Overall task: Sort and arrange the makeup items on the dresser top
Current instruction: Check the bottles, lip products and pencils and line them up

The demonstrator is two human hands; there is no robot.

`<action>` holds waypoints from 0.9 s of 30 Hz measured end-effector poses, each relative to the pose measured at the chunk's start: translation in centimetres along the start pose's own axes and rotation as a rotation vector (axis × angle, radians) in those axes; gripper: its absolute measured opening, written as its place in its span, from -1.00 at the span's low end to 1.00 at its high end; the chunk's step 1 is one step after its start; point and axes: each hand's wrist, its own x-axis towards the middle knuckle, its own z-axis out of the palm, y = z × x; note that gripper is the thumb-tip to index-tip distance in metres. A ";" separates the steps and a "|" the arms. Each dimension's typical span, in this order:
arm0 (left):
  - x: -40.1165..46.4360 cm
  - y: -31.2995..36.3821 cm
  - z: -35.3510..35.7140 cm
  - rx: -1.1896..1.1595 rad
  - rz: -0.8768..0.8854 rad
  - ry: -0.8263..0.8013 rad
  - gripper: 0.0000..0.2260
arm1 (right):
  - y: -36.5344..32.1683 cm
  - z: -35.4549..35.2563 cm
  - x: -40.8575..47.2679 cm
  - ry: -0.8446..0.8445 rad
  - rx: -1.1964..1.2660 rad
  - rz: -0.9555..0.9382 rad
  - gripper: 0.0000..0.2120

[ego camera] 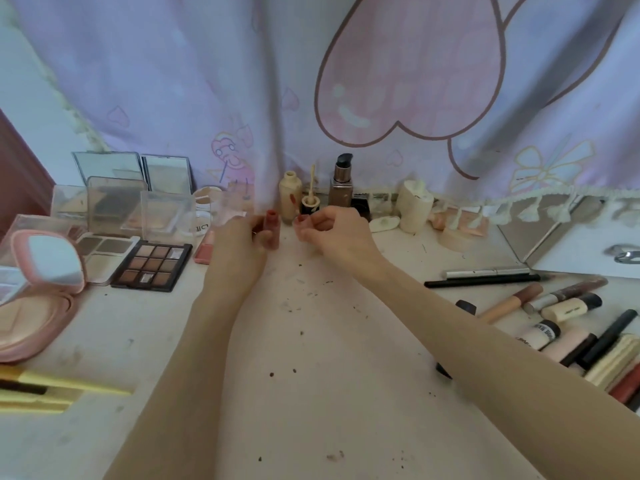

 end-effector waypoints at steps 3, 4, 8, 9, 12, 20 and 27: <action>-0.1 -0.2 0.1 -0.027 0.005 0.012 -0.86 | -0.2 0.5 -0.2 0.005 -0.009 -0.038 -0.89; 0.0 -0.3 0.2 -0.029 0.002 0.018 -0.85 | -0.3 0.7 -0.2 0.003 -0.019 -0.040 -0.87; -0.2 -0.3 0.2 -0.023 -0.001 0.041 -0.82 | -0.4 1.3 -0.2 -0.005 -0.154 -0.035 -0.77; -0.2 -0.2 0.2 -0.025 -0.003 0.045 -0.82 | -0.4 1.5 -0.2 -0.003 -0.185 -0.032 -0.77; -0.4 -0.1 0.3 -0.035 -0.006 0.059 -0.80 | -0.4 1.8 0.0 -0.010 -0.258 -0.026 -0.76; -0.6 0.1 -0.1 -0.132 -0.034 0.069 -0.74 | -0.5 2.3 0.2 -0.008 -0.315 -0.043 -0.76; -1.1 0.0 -0.1 -0.150 -0.048 0.069 -0.74 | -0.7 2.0 -0.2 -0.016 -0.333 -0.073 -0.64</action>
